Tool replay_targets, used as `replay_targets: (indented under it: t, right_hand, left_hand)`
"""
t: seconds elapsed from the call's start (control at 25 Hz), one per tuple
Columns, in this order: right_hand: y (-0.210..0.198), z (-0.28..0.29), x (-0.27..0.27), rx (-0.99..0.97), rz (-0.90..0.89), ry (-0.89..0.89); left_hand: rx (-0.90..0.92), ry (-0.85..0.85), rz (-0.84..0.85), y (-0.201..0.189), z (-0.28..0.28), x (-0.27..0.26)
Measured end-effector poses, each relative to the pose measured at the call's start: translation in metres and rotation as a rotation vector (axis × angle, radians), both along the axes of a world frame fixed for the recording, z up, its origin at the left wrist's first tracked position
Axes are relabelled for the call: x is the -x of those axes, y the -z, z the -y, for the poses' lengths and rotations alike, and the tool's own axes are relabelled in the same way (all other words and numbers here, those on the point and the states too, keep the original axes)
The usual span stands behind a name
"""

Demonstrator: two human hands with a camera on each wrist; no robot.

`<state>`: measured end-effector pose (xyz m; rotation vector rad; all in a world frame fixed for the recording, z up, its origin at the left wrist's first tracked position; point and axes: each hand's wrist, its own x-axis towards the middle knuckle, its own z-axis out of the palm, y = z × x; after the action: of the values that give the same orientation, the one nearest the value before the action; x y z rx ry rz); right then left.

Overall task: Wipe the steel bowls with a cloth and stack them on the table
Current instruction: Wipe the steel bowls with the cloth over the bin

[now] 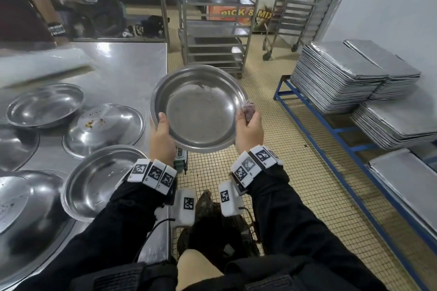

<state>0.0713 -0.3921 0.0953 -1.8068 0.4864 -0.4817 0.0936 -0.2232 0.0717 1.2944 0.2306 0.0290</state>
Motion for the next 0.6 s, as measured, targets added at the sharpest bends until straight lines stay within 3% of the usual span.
replay_targets:
  t: [0.08,0.2,0.32,0.44,0.6]
  right_hand:
    - [0.001,-0.010,-0.004,-0.060,0.027,0.032]
    - [-0.010,0.004,-0.009,-0.045,0.018,0.013]
    - [-0.025,0.030,-0.011,0.072,-0.066,-0.174]
    - [-0.032,0.029,-0.010,0.217,-0.109,-0.341]
    - [-0.024,0.009,-0.002,0.120,-0.048,-0.261]
  left_hand:
    - [-0.004,-0.020,0.001,0.000,0.002,0.000]
    - [0.021,0.176,0.012,-0.002,-0.014,-0.005]
    - [0.089,0.324,0.099,-0.021,-0.030,-0.005]
    - [0.119,0.318,0.124,-0.029,-0.039,-0.002]
    - [0.157,0.174,0.075,-0.021,-0.037,-0.002]
